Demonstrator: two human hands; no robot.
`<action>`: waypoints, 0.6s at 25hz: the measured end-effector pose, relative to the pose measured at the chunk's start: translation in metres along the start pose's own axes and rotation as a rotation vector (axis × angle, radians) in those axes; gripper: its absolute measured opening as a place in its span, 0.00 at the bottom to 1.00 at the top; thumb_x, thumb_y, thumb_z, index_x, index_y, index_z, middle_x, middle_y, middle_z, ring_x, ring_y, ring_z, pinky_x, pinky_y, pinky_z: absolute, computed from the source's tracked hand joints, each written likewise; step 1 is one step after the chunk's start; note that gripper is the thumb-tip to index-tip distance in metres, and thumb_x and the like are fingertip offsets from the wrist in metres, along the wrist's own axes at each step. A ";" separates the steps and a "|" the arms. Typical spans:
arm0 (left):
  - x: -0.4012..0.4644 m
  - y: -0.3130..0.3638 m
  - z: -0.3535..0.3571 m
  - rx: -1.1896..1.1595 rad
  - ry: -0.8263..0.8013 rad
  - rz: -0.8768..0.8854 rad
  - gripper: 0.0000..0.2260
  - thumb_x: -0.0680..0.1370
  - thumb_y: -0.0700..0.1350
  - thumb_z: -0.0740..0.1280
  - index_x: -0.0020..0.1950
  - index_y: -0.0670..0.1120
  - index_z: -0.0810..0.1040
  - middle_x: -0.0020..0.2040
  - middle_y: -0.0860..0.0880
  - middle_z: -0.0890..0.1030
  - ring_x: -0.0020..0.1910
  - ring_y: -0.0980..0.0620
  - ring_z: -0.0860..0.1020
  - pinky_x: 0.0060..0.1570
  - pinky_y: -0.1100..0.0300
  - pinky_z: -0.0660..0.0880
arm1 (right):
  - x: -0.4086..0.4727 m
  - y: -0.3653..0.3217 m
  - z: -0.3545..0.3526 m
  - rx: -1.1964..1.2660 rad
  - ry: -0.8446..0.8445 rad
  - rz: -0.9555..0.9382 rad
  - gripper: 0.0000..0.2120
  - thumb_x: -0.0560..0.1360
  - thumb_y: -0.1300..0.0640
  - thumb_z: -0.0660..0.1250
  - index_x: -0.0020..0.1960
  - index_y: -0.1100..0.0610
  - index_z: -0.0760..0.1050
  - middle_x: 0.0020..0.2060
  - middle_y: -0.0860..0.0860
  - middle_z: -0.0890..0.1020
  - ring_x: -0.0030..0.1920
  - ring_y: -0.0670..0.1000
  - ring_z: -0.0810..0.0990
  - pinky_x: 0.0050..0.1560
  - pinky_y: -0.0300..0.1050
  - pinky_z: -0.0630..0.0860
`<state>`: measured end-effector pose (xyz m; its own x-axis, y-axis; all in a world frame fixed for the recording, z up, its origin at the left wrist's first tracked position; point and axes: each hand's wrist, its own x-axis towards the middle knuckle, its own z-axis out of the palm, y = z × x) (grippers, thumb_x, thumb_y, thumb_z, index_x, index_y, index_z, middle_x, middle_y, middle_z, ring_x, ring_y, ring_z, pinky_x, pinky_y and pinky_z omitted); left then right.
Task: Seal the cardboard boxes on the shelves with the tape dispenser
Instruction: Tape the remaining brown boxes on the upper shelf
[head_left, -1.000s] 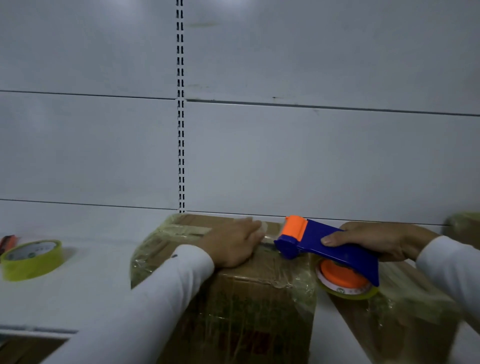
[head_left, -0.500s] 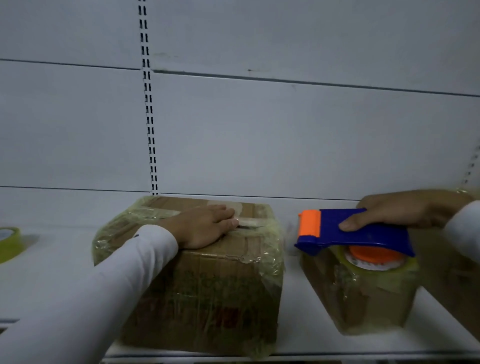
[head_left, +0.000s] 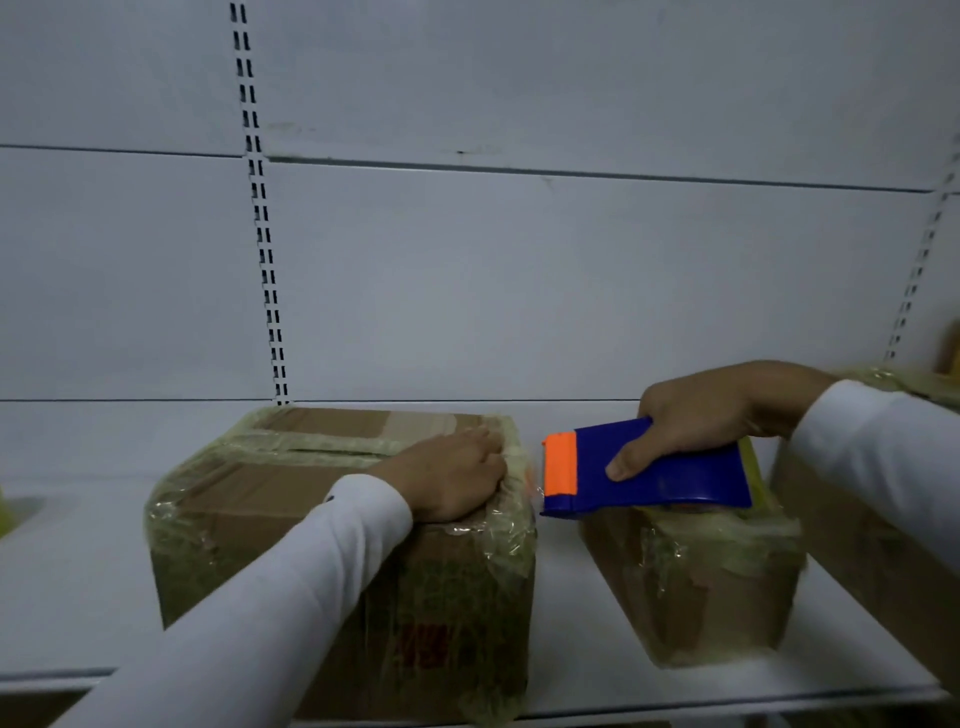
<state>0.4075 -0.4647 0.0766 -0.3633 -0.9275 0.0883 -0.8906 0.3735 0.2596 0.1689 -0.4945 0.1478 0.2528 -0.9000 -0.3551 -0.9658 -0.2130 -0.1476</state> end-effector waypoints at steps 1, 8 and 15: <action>-0.001 -0.002 -0.001 -0.028 0.002 -0.004 0.08 0.82 0.46 0.51 0.50 0.45 0.68 0.56 0.45 0.73 0.58 0.47 0.71 0.59 0.55 0.65 | 0.003 0.000 0.005 -0.160 0.047 0.031 0.22 0.66 0.33 0.73 0.41 0.51 0.77 0.33 0.48 0.83 0.35 0.49 0.84 0.35 0.41 0.79; 0.000 -0.004 0.001 -0.103 0.043 -0.039 0.18 0.80 0.60 0.51 0.50 0.51 0.73 0.57 0.48 0.76 0.59 0.48 0.73 0.63 0.51 0.66 | -0.008 0.004 -0.001 -0.084 0.371 -0.064 0.25 0.68 0.32 0.70 0.33 0.54 0.75 0.20 0.46 0.78 0.20 0.41 0.75 0.23 0.33 0.67; -0.008 0.006 -0.002 -0.040 0.046 -0.070 0.25 0.76 0.67 0.56 0.61 0.51 0.74 0.64 0.50 0.75 0.63 0.48 0.72 0.60 0.57 0.65 | -0.022 0.020 0.006 0.105 0.371 -0.063 0.23 0.70 0.36 0.71 0.38 0.57 0.76 0.27 0.49 0.80 0.26 0.45 0.78 0.29 0.35 0.70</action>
<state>0.4057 -0.4549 0.0795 -0.2872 -0.9512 0.1125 -0.9011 0.3081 0.3052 0.1444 -0.4767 0.1471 0.2553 -0.9668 0.0129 -0.9330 -0.2498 -0.2589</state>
